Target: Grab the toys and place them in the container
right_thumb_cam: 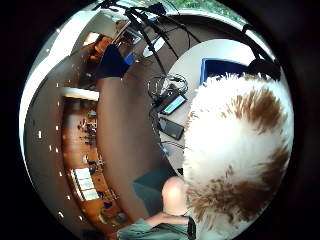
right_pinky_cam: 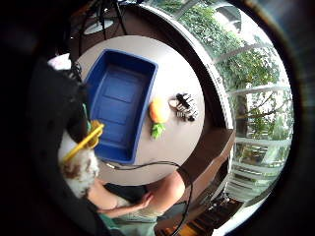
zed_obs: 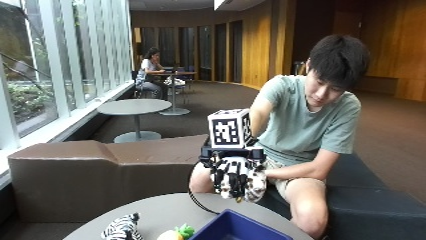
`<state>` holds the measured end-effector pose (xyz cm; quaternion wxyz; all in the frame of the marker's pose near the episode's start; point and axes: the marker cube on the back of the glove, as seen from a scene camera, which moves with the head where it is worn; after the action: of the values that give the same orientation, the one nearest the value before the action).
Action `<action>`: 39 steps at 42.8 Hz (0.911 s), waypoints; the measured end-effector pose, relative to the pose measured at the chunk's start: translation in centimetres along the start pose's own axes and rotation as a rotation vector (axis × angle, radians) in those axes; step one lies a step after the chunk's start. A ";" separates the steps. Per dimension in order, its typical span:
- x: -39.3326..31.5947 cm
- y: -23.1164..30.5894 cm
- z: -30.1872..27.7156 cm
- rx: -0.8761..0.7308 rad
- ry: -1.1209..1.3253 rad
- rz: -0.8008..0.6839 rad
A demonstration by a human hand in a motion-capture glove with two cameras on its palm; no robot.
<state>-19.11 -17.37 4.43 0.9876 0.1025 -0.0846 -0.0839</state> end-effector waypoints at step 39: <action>0.4 -8.3 5.4 -0.044 0.006 0.069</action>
<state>-20.92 -26.44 7.94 0.9921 0.0778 -0.0834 -0.0514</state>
